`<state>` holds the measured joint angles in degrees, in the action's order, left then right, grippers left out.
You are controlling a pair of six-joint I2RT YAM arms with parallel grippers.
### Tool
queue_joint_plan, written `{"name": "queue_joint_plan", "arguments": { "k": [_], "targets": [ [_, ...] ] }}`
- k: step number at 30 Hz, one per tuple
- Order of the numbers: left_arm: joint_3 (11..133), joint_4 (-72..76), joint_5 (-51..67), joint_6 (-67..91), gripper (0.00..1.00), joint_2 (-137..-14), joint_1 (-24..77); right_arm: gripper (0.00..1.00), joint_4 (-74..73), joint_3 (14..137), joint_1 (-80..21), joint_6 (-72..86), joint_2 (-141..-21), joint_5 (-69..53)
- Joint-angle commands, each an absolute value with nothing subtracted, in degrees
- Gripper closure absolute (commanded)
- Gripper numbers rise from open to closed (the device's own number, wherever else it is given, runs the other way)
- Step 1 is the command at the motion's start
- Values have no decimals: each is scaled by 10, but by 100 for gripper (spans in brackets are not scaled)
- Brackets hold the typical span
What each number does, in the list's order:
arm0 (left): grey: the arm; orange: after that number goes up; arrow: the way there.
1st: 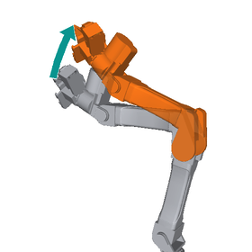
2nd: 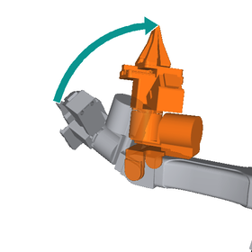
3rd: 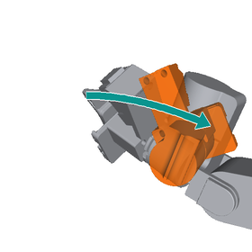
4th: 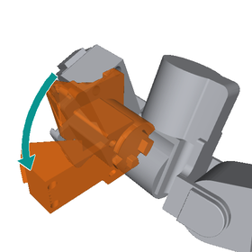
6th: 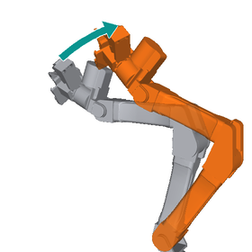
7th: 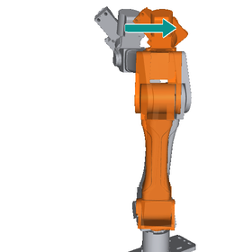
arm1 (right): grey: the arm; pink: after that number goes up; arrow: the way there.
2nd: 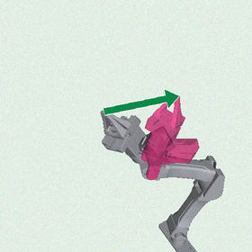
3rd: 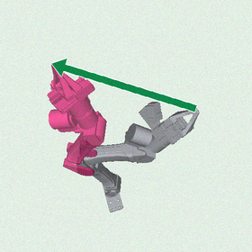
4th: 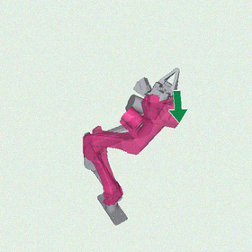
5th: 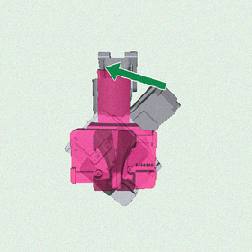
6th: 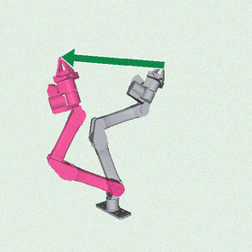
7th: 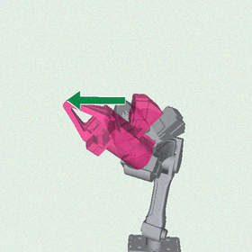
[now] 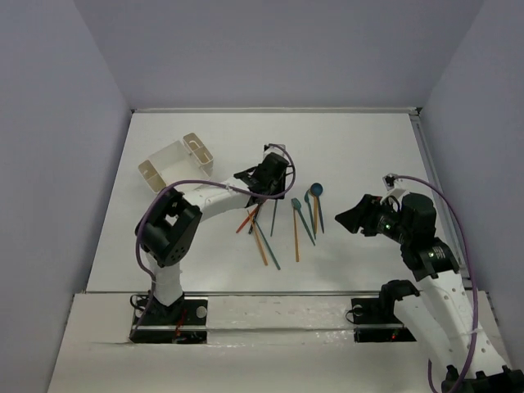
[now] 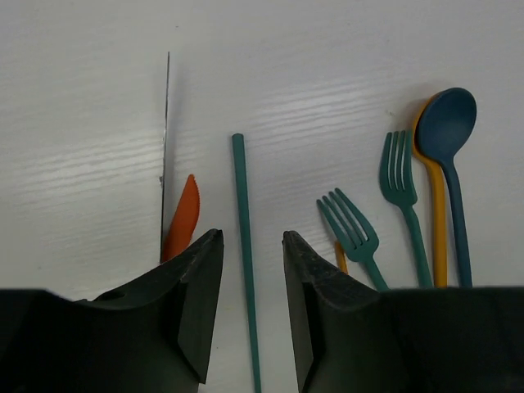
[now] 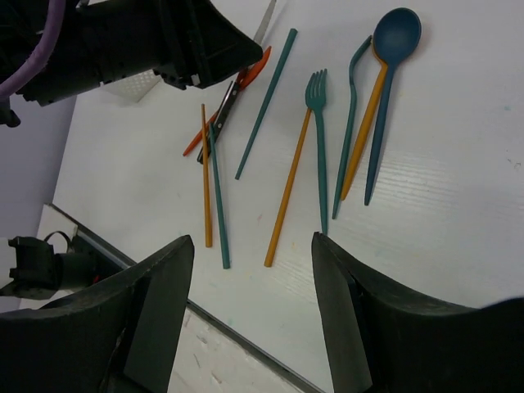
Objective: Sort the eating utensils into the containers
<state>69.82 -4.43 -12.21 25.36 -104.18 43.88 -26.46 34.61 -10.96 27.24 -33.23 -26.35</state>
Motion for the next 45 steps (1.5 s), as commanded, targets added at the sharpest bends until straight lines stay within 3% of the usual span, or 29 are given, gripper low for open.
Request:
{"name": "queue_joint_plan", "arguments": {
  "k": [1, 13, 23, 34, 37, 45],
  "targets": [
    [765, -61, -129, 244, 65, -1079, 449, 35, -237, 342, -113, 272, -326, -258],
    [851, -109, -184, 221, 75, -1175, 449, 35, -236, 341, -113, 273, -323, -258],
    [841, -108, -213, 219, 70, -1192, 454, 35, -233, 340, -119, 273, -328, -262],
    [861, -123, -193, 215, 84, -1230, 460, 35, -233, 340, -119, 274, -323, -263],
    [868, -127, -198, 214, 99, -1238, 460, 35, -233, 340, -119, 274, -323, -263],
    [856, -87, -204, 214, 100, -1165, 460, 35, -232, 340, -119, 274, -323, -265]
  ]
}}
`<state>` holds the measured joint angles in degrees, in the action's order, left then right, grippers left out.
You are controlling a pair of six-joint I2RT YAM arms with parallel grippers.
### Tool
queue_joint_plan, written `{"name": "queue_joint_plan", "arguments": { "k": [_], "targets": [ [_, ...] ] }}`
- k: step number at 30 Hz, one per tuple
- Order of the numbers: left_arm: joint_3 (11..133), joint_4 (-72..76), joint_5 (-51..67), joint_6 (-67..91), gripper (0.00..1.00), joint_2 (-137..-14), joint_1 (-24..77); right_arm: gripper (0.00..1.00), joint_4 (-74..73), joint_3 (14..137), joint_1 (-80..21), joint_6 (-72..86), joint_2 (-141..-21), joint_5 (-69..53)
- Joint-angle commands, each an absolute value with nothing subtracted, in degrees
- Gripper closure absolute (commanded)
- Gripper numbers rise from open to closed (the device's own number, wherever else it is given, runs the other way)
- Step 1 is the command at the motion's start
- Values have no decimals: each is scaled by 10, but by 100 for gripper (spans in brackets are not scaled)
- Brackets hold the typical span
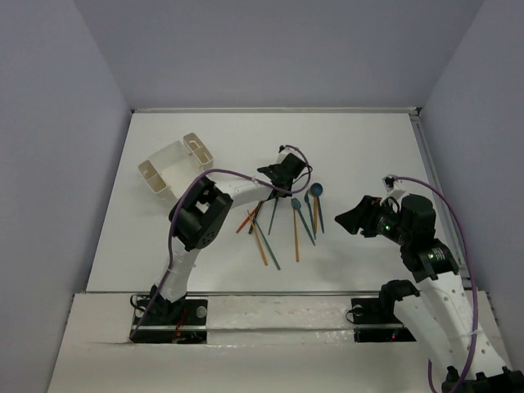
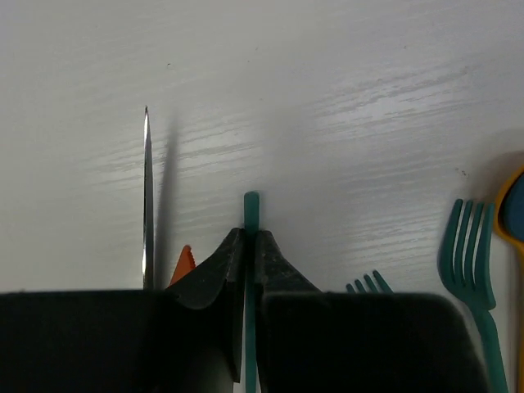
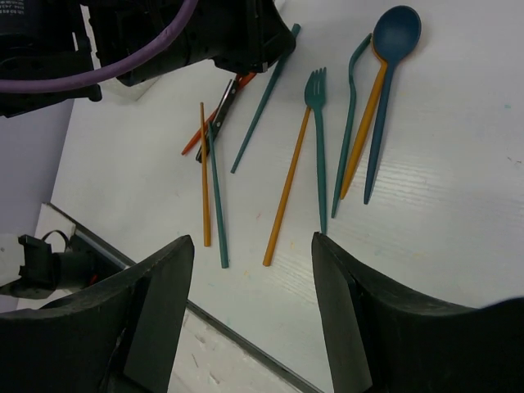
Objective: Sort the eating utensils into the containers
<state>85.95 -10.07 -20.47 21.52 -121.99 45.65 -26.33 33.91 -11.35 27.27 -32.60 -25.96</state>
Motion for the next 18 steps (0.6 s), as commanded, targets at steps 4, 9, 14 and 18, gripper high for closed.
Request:
{"name": "queue_joint_plan", "arguments": {
  "k": [4, 9, 14, 18],
  "targets": [
    [855, -43, -192, 205, 100, -1073, 460, 35, -228, 338, -119, 274, -324, -265],
    [889, -23, -214, 182, 100, -976, 421, 35, -227, 338, -119, 274, -323, -267],
    [912, -18, -234, 151, 100, -928, 313, 35, -228, 336, -119, 276, -314, -265],
    [926, 17, -271, 113, 100, -924, 227, 35, -227, 336, -119, 276, -309, -262]
  ]
}}
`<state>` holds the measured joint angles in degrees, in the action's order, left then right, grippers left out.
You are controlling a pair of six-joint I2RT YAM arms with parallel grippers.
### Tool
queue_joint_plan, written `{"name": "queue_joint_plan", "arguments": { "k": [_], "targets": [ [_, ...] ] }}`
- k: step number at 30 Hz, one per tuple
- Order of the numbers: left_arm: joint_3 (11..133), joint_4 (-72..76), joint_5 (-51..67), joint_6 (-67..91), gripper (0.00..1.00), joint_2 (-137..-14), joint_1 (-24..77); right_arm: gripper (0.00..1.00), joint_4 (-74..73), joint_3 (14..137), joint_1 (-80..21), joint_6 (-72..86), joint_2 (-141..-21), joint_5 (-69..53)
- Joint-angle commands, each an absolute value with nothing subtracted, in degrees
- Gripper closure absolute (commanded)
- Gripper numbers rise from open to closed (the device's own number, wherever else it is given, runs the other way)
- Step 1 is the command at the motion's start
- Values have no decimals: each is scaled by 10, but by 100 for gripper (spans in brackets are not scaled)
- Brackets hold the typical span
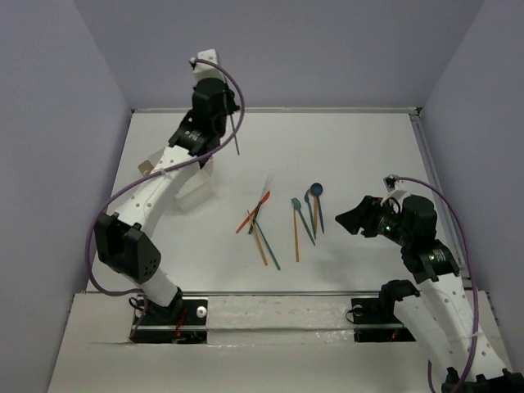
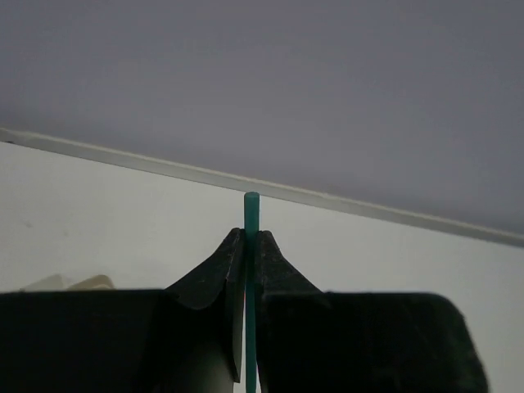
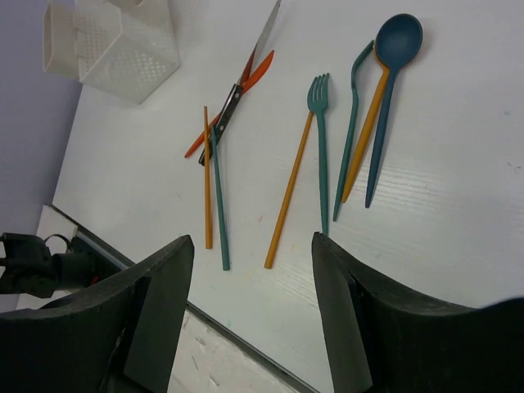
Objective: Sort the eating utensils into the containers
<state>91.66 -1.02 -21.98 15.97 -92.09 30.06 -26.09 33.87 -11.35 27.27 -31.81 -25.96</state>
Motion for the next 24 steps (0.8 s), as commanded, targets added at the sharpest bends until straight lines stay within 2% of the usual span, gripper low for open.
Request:
{"name": "queue_joint_plan", "arguments": {
  "k": [1, 4, 14, 24],
  "targets": [
    [934, 27, -290, 93, 100, -926, 214, 35, -226, 336, -119, 275, -308, -262],
    [940, 103, -321, 44, 100, -949, 169, 35, -223, 336, -119, 274, -308, -264],
    [939, 283, -384, -90, 100, -1049, 151, 34, -215, 336, -119, 273, -314, -273],
    [904, 376, -385, -159, 100, -1084, 134, 35, -207, 331, -119, 274, -312, -288]
  ]
}}
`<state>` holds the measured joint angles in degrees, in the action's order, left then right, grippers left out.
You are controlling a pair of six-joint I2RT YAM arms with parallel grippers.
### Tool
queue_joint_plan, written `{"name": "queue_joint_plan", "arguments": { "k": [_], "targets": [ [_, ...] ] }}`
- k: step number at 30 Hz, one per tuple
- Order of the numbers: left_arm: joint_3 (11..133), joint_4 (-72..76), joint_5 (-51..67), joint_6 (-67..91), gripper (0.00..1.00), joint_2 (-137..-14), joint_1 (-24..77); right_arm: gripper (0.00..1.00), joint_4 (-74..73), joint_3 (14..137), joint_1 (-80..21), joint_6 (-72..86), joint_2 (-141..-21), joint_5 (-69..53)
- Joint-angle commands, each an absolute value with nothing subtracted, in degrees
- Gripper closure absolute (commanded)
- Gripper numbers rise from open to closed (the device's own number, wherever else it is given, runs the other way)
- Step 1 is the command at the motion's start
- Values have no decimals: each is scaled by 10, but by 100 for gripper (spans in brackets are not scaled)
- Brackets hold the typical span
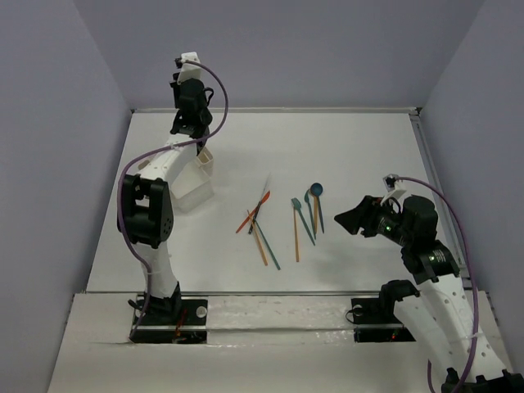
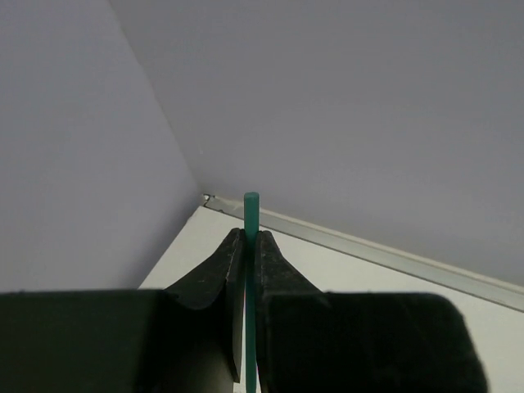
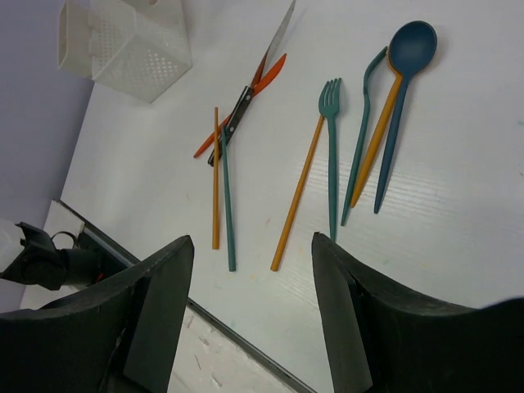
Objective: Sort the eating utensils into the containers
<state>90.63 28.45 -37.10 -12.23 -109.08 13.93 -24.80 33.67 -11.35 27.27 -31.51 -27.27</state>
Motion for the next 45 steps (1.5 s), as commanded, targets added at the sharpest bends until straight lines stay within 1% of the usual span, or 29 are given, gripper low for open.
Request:
{"name": "queue_joint_plan", "arguments": {
  "k": [1, 6, 20, 24, 26, 27, 28, 31, 33, 34, 36, 37, 39, 40, 41, 43, 44, 45],
  "targets": [
    [903, 385, -384, -164, 100, -1088, 134, 35, -206, 330, -119, 275, -312, -290],
    [884, 410, -377, -156, 100, -1099, 134, 34, -204, 330, -119, 274, -309, -290],
    [774, 477, -370, -102, 100, -1088, 134, 34, -199, 329, -119, 276, -303, -297],
    [747, 485, -377, -85, 100, -1077, 149, 34, -196, 328, -119, 275, -304, -298],
    [728, 490, -386, -79, 91, -1072, 155, 34, -197, 328, -119, 276, -305, -298],
    [716, 490, -389, -70, 79, -1066, 155, 34, -198, 329, -119, 276, -305, -298],
    [712, 490, -396, -68, 72, -1064, 155, 34, -198, 329, -119, 275, -305, -297],
    [692, 486, -399, -53, 55, -1047, 160, 34, -200, 330, -119, 275, -309, -295],
    [683, 483, -400, -45, 51, -1032, 160, 34, -201, 330, -119, 276, -311, -294],
    [681, 481, -399, -40, 45, -1027, 160, 34, -202, 330, -119, 274, -315, -293],
    [681, 468, -397, -37, 37, -1009, 166, 34, -201, 331, -119, 274, -319, -292],
    [686, 461, -396, -32, 31, -1002, 166, 34, -201, 331, -119, 274, -325, -290],
    [691, 445, -389, -27, 25, -976, 171, 34, -203, 336, -119, 274, -333, -294],
    [695, 436, -385, -22, 16, -966, 171, 34, -201, 338, -119, 273, -341, -294],
    [710, 423, -370, -6, 14, -956, 171, 34, -201, 341, -125, 273, -345, -293],
    [730, 374, -357, 16, 10, -926, 171, 34, -202, 353, -133, 271, -357, -288],
    [755, 354, -343, 26, 5, -916, 171, 34, -201, 357, -141, 270, -364, -277],
    [785, 275, -317, 53, 2, -876, 171, 34, -195, 372, -196, 272, -404, -243]
  ]
}}
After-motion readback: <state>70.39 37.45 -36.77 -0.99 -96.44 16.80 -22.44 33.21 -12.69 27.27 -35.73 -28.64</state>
